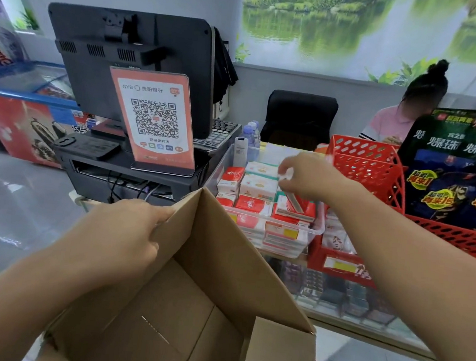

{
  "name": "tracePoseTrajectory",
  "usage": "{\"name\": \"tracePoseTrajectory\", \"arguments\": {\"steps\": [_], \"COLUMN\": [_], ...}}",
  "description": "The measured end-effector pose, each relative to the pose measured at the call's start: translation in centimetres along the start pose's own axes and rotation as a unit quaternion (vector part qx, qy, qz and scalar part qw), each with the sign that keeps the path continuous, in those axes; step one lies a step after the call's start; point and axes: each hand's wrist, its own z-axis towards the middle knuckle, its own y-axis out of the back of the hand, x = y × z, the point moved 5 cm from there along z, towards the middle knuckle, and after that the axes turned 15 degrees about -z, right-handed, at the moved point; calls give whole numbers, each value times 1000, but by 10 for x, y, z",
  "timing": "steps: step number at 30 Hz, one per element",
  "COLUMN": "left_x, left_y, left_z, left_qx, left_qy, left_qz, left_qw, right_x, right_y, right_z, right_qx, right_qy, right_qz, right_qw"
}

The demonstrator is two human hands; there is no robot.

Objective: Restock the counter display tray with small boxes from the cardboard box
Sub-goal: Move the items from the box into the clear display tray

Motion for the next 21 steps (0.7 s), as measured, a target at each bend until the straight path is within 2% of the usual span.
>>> {"name": "tracePoseTrajectory", "arguments": {"steps": [2, 5, 8, 11, 15, 18, 21], "left_x": [-1, -4, -3, -2, 0, -11, -26], "left_y": [0, -1, -1, -3, -14, -28, -41], "left_z": [0, -1, -2, -3, 1, 8, 15], "left_qx": [-5, -5, -1, -4, 16, 42, 49], "left_qy": [-1, -8, -3, -4, 2, -15, -46], "left_qz": [-9, -17, -26, -29, -59, -74, -72], "left_qw": [1000, 1000, 1000, 1000, 998, 996, 995], "right_x": [6, 11, 12, 14, 26, 47, 66], "right_y": [-20, -47, -68, -74, -57, -35, -14], "right_z": [5, 8, 11, 10, 1, -18, -45], "right_qx": [74, 170, 209, 196, 81, 34, 38], "right_qy": [32, 34, 29, 34, 28, 89, 147], "right_qz": [-45, -54, -46, -32, 31, 94, 155], "right_qw": [996, 983, 976, 980, 996, 991, 976]}}
